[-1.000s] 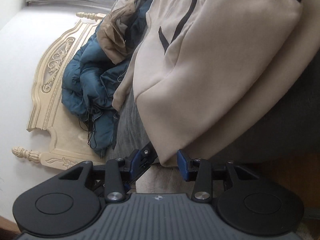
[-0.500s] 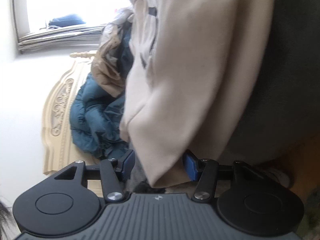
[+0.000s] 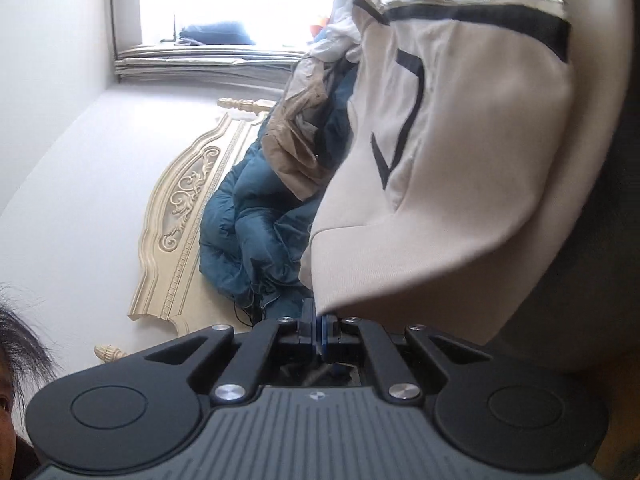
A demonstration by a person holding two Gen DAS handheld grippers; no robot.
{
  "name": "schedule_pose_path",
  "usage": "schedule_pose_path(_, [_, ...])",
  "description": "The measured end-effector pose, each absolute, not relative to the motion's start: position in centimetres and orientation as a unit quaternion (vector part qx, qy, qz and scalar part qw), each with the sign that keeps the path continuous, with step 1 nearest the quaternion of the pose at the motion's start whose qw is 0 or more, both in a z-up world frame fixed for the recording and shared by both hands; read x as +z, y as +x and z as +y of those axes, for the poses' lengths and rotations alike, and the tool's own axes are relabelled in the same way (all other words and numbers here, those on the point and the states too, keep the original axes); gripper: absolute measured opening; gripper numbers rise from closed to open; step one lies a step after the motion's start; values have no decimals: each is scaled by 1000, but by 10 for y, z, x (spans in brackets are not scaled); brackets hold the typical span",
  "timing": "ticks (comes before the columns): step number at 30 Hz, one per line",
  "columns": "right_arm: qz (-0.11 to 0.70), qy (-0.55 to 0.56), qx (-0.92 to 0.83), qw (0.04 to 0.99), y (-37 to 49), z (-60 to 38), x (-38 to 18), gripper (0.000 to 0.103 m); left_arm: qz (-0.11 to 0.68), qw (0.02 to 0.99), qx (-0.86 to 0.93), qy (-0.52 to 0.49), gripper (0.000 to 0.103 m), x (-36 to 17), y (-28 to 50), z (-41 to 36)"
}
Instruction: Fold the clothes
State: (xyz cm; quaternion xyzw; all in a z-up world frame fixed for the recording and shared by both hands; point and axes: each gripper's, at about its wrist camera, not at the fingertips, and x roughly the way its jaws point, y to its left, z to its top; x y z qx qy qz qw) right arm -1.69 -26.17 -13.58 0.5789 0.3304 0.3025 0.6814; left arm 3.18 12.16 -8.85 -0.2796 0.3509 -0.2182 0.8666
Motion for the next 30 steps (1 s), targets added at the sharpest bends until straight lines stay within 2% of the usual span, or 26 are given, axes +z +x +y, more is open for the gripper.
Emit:
schedule_pose_path(7, [335, 569, 316, 682, -8, -254, -134, 3, 357, 836, -194, -368, 49, -86, 134, 144])
schedule_pose_path(14, [332, 533, 325, 707, -9, -256, -122, 3, 377, 821, -131, -407, 47, -102, 211, 154])
schedule_pose_path(16, [336, 529, 325, 708, -7, -256, -122, 3, 371, 820, -120, -419, 42, -104, 218, 155])
schedule_pose_path(21, [351, 513, 326, 713, -2, -247, -119, 3, 367, 825, -94, -420, 9, -104, 224, 154])
schedule_pose_path(27, [377, 455, 353, 725, 0, -223, -107, 3, 351, 870, -117, -325, 5, -57, 221, 157])
schedule_pose_path(30, [418, 428, 344, 723, 5, -209, -119, 3, 373, 878, -120, -275, 5, -56, 228, 156])
